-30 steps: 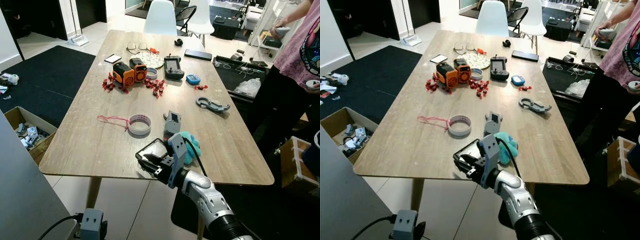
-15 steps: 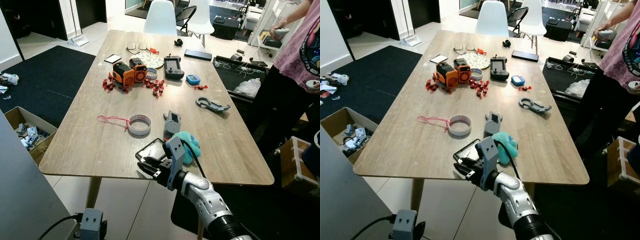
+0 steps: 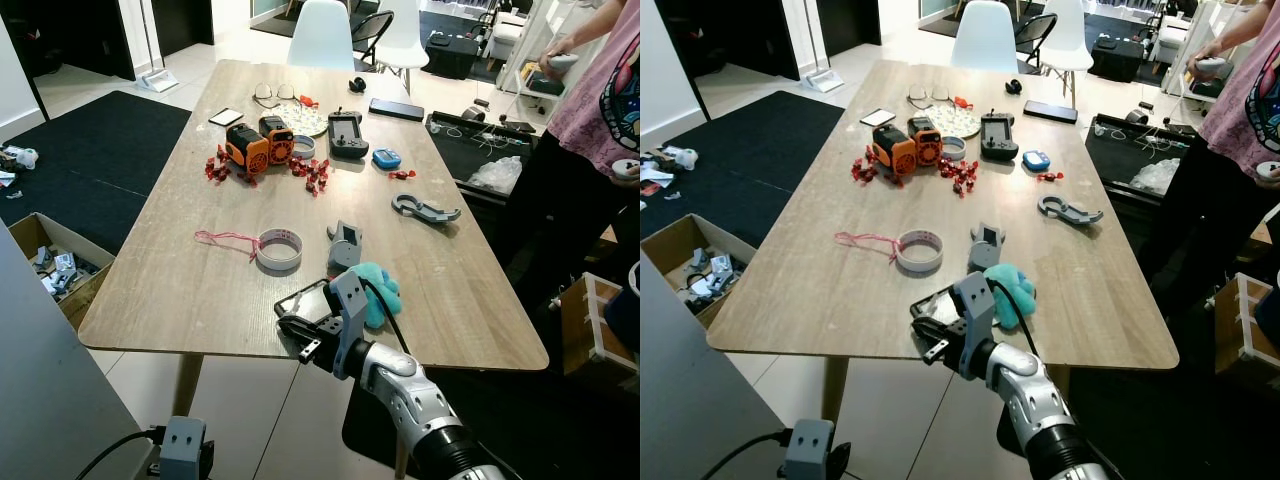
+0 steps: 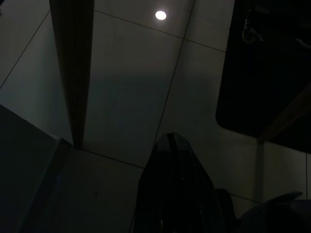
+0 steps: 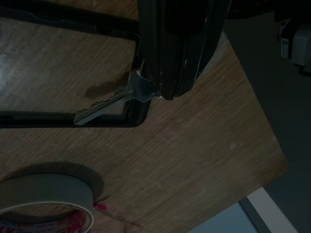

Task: Hang keys on a hook

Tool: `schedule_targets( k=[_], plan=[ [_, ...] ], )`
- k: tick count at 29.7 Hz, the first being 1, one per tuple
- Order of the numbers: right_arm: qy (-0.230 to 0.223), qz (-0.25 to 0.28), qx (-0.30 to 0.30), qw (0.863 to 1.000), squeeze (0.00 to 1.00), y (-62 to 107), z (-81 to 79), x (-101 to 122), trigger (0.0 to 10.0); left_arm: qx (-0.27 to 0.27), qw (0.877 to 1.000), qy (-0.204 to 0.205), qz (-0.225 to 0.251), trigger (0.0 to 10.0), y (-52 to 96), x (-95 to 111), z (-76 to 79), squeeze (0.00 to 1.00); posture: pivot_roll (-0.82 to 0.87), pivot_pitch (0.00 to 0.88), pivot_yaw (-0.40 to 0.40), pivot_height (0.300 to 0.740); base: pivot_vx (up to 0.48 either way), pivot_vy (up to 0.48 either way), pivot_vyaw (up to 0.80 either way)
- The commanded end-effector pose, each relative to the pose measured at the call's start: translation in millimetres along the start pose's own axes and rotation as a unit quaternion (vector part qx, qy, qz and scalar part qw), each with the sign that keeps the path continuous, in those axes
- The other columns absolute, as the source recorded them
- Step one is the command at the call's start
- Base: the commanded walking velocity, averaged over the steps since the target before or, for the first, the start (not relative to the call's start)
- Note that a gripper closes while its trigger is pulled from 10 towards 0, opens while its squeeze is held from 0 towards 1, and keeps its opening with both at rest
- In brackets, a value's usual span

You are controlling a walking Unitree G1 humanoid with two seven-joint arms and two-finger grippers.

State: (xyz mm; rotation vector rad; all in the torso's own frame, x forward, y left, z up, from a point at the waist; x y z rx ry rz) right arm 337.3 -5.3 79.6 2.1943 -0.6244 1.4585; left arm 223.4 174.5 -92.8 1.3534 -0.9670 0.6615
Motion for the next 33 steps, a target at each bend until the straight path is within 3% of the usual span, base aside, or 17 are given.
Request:
schedule_targets(
  k=[1,7,10,12,13,17,26,27,28,29,30,33],
  plan=[
    [-0.013,-0.010,-0.005,1.000,0.00,2.6,3.1,-6.4,0.0,0.000,1.000,0.004,-0.005,10.0,1.5,-3.5,1.4,0.00,0.07,0.103,-0.079,0.740,0.000,0.000,0.00],
    [-0.014,-0.005,-0.004,1.000,0.00,2.3,3.3,-3.2,0.0,0.000,1.000,0.004,-0.005,10.0,1.5,-3.6,1.0,0.00,0.07,0.102,-0.077,0.740,0.000,0.000,0.00],
    [-0.022,0.030,-0.007,0.999,0.00,0.0,5.4,16.8,0.0,0.000,1.000,0.004,-0.006,10.0,1.5,-3.5,0.6,0.00,0.07,0.103,-0.075,0.740,0.000,0.000,0.00],
    [-0.022,0.030,-0.007,0.999,0.00,0.0,5.4,16.8,0.0,0.000,1.000,0.004,-0.006,10.0,1.5,-3.5,0.6,0.00,0.07,0.103,-0.075,0.740,0.000,0.000,0.00],
    [-0.028,0.067,-0.007,0.997,0.00,-1.2,7.4,38.8,0.0,0.000,1.000,0.003,-0.006,10.0,1.3,-3.4,0.6,0.00,0.07,0.103,-0.075,0.740,0.000,0.000,0.00],
    [-0.030,0.088,-0.006,0.996,0.00,-1.0,8.2,51.2,0.0,0.000,1.000,0.003,-0.006,10.0,1.2,-3.3,0.7,0.00,0.07,0.103,-0.075,0.740,0.000,0.000,0.00],
    [-0.030,0.083,-0.009,0.996,0.00,-0.2,9.0,47.6,0.0,0.000,1.000,0.002,-0.006,10.0,1.7,-3.8,0.4,0.00,0.07,0.101,-0.075,0.740,0.000,0.000,0.00],
    [-0.031,0.067,-0.006,0.997,0.08,-0.8,7.5,40.6,5.0,-0.001,1.000,0.002,-0.007,10.0,1.9,-4.1,0.4,0.00,0.07,0.101,-0.075,0.740,0.000,0.000,0.00],
    [-0.030,0.053,-0.002,0.998,0.58,-1.3,5.6,33.9,10.0,-0.001,1.000,0.001,-0.007,10.0,2.1,-4.4,0.4,0.00,0.07,0.101,-0.074,0.740,0.000,0.000,0.00],
    [-0.030,0.053,-0.002,0.998,0.58,-1.3,5.6,33.9,10.0,-0.001,1.000,0.001,-0.007,10.0,2.1,-4.4,0.4,0.00,0.07,0.101,-0.074,0.740,0.000,0.000,0.00],
    [-0.030,0.032,0.005,0.999,0.92,-2.1,2.3,24.4,10.0,-0.002,1.000,0.001,-0.007,10.0,2.3,-4.7,0.4,0.00,0.07,0.101,-0.074,0.740,0.000,0.000,0.00],
    [-0.030,0.022,0.007,0.999,0.92,-2.8,0.6,19.6,10.0,-0.003,1.000,0.000,-0.008,10.0,2.4,-4.8,0.3,0.00,0.07,0.099,-0.074,0.740,0.000,0.000,0.00]
  ],
)
Point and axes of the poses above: a point about 5 cm out from each wrist's last joint towards the gripper, its own y axis pointing back from the gripper into the wrist, its own x axis along the axis of the wrist's last joint, z = x × y, the point moved 6 cm from there along -y, pointing out of the wrist towards the gripper, and after that the axes turned 7 degrees about -y, right-handed, at the moved point
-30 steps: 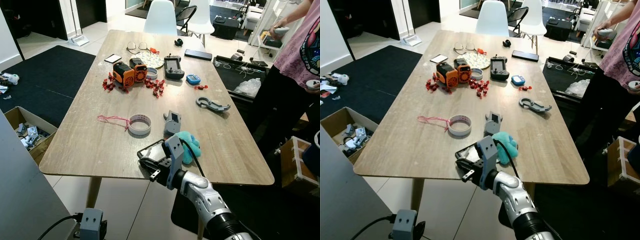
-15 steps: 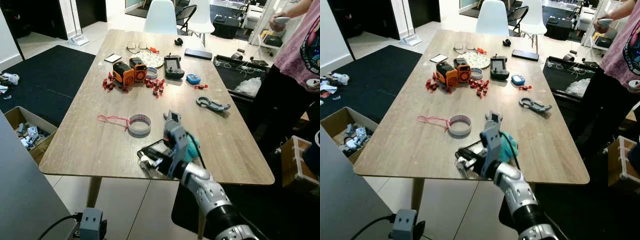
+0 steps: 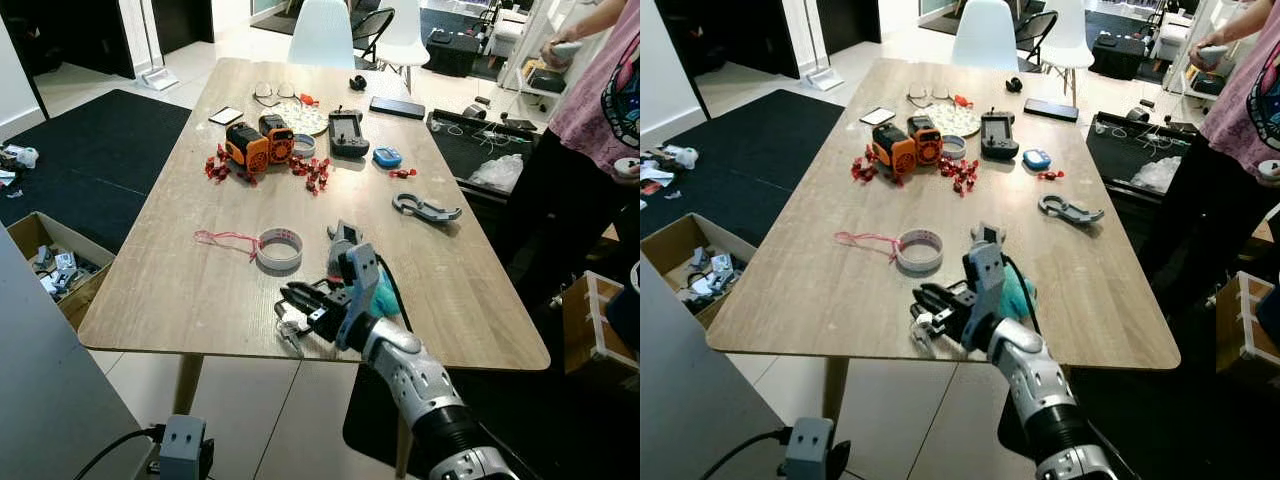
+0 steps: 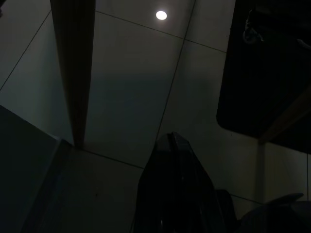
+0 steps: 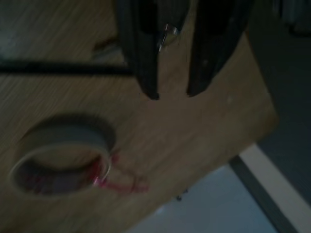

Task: Hang keys on a hook

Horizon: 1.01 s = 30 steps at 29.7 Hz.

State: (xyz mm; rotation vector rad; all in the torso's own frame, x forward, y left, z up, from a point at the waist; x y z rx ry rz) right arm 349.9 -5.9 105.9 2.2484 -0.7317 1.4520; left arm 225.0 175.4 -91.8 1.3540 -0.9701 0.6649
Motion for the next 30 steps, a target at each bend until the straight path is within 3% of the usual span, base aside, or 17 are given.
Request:
schedule_targets(
  k=[1,2,3,4,5,16,30],
  plan=[
    [-0.004,-0.019,0.000,1.000,0.92,2.2,0.9,-9.1,10.0,-0.004,1.000,0.001,-0.009,10.0,3.2,-6.3,1.6,0.00,0.07,0.099,-0.074,0.740,0.000,0.000,0.00],
    [-0.004,-0.021,-0.001,1.000,0.92,2.1,0.6,-10.0,10.0,-0.004,1.000,0.001,-0.009,10.0,3.2,-6.3,1.5,0.00,0.07,0.099,-0.074,0.740,0.000,0.000,0.00],
    [-0.006,-0.029,0.002,1.000,0.63,2.6,-0.6,-13.5,10.0,-0.004,1.000,0.001,-0.009,10.0,3.3,-6.4,1.6,0.00,0.07,0.096,-0.075,0.740,0.000,0.000,0.00],
    [-0.007,-0.034,0.003,0.999,0.63,3.0,-1.4,-15.8,10.0,-0.004,1.000,0.001,-0.009,10.0,3.3,-6.4,1.7,0.00,0.07,0.096,-0.075,0.740,0.000,0.000,0.00],
    [-0.009,-0.040,0.006,0.999,0.00,4.0,-2.7,-18.6,10.0,-0.004,1.000,0.000,-0.009,10.0,3.3,-6.4,1.9,0.00,0.07,0.094,-0.075,0.740,0.000,0.000,0.00],
    [-0.010,-0.075,-0.002,0.997,0.00,7.4,-1.4,-32.6,10.0,-0.007,1.000,0.001,-0.009,10.0,3.7,-7.0,3.3,0.00,0.07,0.093,-0.076,0.740,0.000,0.000,0.00],
    [0.010,-0.080,-0.017,0.997,0.00,7.6,2.9,-27.2,10.0,-0.007,1.000,0.005,-0.008,10.0,4.4,-7.6,5.5,0.00,0.06,0.098,-0.081,0.740,0.000,0.000,0.00]
  ],
)
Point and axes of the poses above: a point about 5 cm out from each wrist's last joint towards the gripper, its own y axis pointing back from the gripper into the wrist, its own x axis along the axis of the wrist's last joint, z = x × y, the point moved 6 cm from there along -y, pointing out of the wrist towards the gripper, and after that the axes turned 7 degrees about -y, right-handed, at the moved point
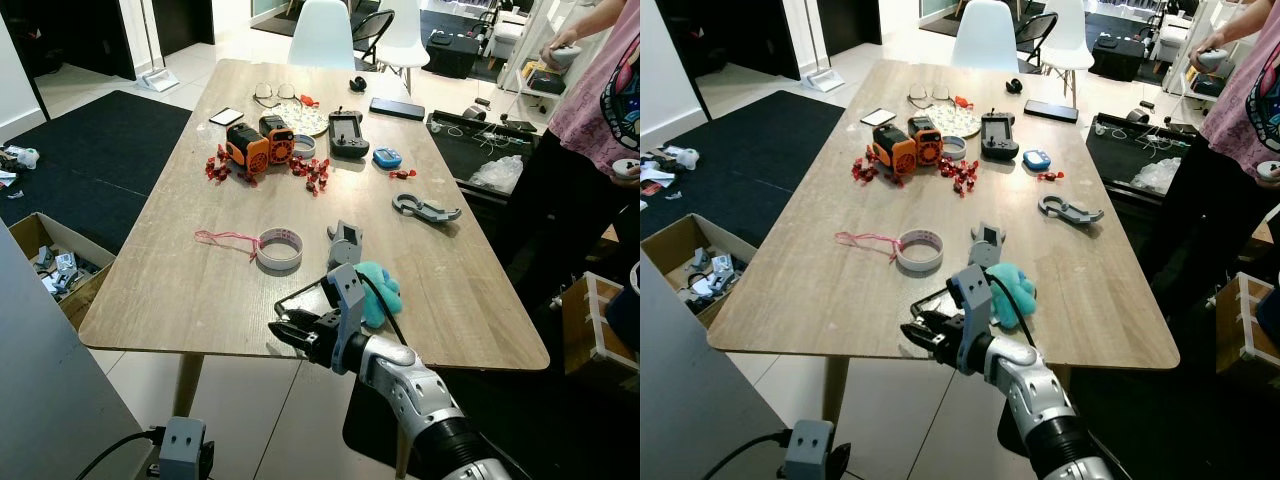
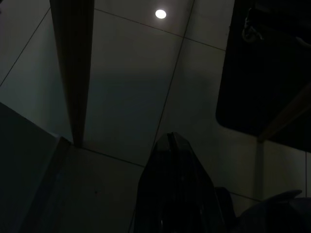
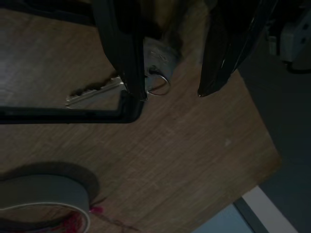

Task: Hang keys on a hook

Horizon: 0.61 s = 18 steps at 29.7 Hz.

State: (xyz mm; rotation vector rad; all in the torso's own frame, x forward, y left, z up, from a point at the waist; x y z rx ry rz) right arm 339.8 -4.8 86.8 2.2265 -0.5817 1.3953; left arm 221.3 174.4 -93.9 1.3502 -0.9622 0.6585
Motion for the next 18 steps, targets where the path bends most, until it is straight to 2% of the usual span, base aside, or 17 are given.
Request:
schedule_targets(
  k=[1,4,6,8,18],
  plan=[
    [0.013,-0.016,-0.014,1.000,0.00,2.1,4.2,-4.4,10.0,-0.004,1.000,0.003,-0.004,10.0,2.3,-4.2,3.8,0.00,0.06,0.098,-0.082,0.740,0.000,0.000,0.00],
    [0.038,-0.018,-0.019,0.999,0.00,2.2,5.7,-1.0,10.0,-0.003,1.000,0.004,-0.004,10.0,2.1,-3.9,3.8,0.00,0.06,0.098,-0.082,0.740,0.000,0.000,0.00],
    [0.100,-0.030,-0.028,0.994,0.00,2.5,8.5,0.3,10.0,-0.004,1.000,0.003,-0.004,10.0,1.7,-3.6,3.9,0.00,0.06,0.097,-0.081,0.740,0.000,0.000,0.00],
    [0.124,-0.034,-0.034,0.991,0.00,2.6,10.0,0.3,10.0,-0.004,1.000,0.003,-0.004,10.0,1.4,-3.3,4.0,0.00,0.06,0.097,-0.081,0.740,0.000,0.000,0.00],
    [0.118,-0.026,-0.046,0.992,0.00,1.7,13.7,3.3,10.0,-0.003,1.000,0.002,-0.003,10.0,0.7,-2.4,3.4,0.00,0.06,0.097,-0.082,0.740,0.000,0.000,0.00]
  ],
)
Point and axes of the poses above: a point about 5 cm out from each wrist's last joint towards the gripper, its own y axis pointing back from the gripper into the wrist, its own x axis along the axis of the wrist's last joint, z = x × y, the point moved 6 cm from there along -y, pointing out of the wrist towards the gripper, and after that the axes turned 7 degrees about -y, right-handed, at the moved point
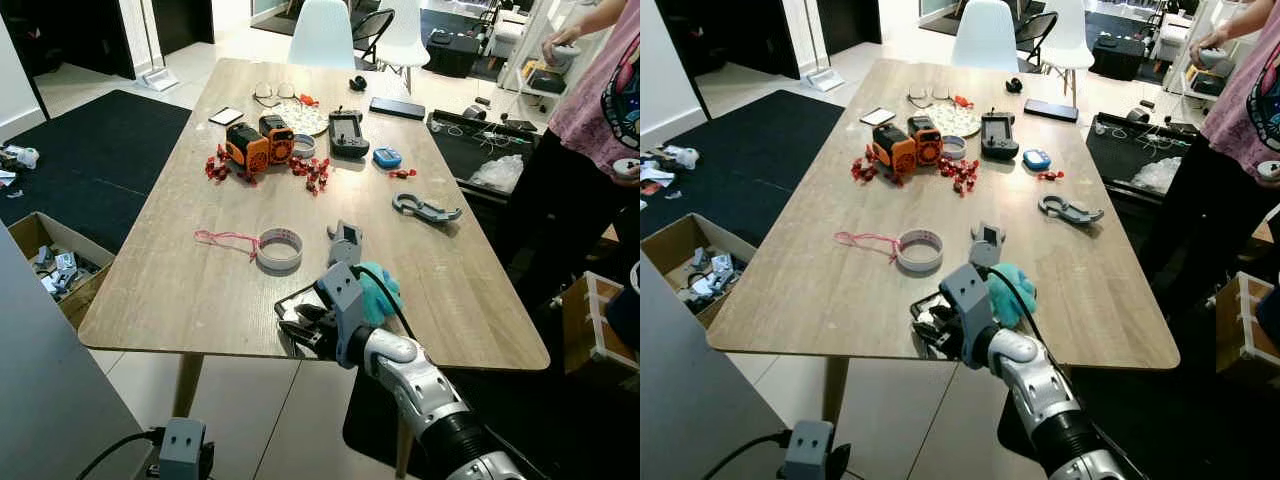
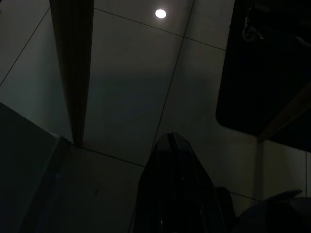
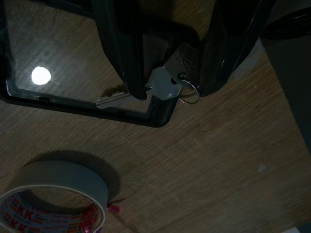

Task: Hang keys on a hook

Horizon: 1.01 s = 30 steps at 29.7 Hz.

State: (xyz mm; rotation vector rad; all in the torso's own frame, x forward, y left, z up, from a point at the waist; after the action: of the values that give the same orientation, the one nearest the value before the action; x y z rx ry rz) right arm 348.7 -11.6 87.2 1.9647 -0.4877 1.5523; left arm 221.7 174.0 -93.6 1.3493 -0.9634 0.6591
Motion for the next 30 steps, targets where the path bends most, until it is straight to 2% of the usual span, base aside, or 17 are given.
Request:
schedule_targets(
  k=[1,18,19,20,21,22,23,24,25,26,30],
  plan=[
    [0.000,-0.002,-0.008,1.000,0.00,0.7,4.2,-2.5,10.0,-0.002,1.000,0.002,-0.004,10.0,1.1,-2.8,2.8,0.00,0.06,0.096,-0.082,0.740,0.000,0.000,0.00],
    [-0.004,0.002,-0.011,1.000,0.00,-0.5,4.4,-3.7,10.0,0.000,1.000,0.001,-0.004,10.0,1.3,-2.8,0.9,0.00,0.07,0.095,-0.082,0.740,0.000,0.000,0.00],
    [-0.006,0.002,-0.010,1.000,0.00,-0.5,4.4,-3.8,8.2,0.000,1.000,0.000,-0.004,10.0,1.3,-2.7,0.8,0.00,0.07,0.096,-0.082,0.740,0.000,0.000,0.00],
    [-0.008,0.002,-0.010,1.000,0.00,-0.5,4.5,-3.9,7.2,0.000,1.000,0.000,-0.004,10.0,1.3,-2.7,0.8,0.00,0.07,0.095,-0.082,0.740,0.000,0.000,0.00],
    [-0.010,0.003,-0.010,1.000,0.00,-0.6,4.5,-3.9,4.9,0.000,1.000,0.000,-0.004,10.0,1.3,-2.7,0.7,0.00,0.07,0.095,-0.082,0.740,0.000,0.000,0.00],
    [-0.010,0.003,-0.010,1.000,0.00,-0.6,4.5,-3.9,4.9,0.000,1.000,0.000,-0.004,10.0,1.3,-2.7,0.7,0.00,0.07,0.095,-0.082,0.740,0.000,0.000,0.00],
    [-0.013,0.005,-0.010,1.000,0.00,-0.7,4.8,-3.6,1.9,0.000,1.000,-0.001,-0.005,10.0,1.3,-2.7,0.6,0.00,0.07,0.095,-0.081,0.740,0.000,0.000,0.00],
    [-0.014,0.006,-0.010,1.000,0.00,-0.8,4.9,-3.4,1.1,0.000,1.000,-0.001,-0.005,10.0,1.3,-2.8,0.6,0.00,0.07,0.095,-0.081,0.740,0.000,0.000,0.00],
    [-0.014,0.006,-0.010,1.000,0.00,-0.8,4.9,-3.4,1.1,0.000,1.000,-0.001,-0.005,10.0,1.3,-2.8,0.6,0.00,0.07,0.095,-0.081,0.740,0.000,0.000,0.00],
    [-0.016,0.007,-0.010,1.000,0.00,-0.9,5.0,-3.1,0.0,0.000,1.000,-0.001,-0.005,10.0,1.3,-2.7,0.5,0.00,0.07,0.096,-0.081,0.740,0.000,0.000,0.00],
    [-0.020,0.009,-0.011,1.000,0.00,-1.1,5.3,-2.4,0.0,0.000,1.000,-0.001,-0.005,10.0,1.2,-2.6,0.3,0.00,0.07,0.097,-0.080,0.740,0.000,0.000,0.00]
  ],
)
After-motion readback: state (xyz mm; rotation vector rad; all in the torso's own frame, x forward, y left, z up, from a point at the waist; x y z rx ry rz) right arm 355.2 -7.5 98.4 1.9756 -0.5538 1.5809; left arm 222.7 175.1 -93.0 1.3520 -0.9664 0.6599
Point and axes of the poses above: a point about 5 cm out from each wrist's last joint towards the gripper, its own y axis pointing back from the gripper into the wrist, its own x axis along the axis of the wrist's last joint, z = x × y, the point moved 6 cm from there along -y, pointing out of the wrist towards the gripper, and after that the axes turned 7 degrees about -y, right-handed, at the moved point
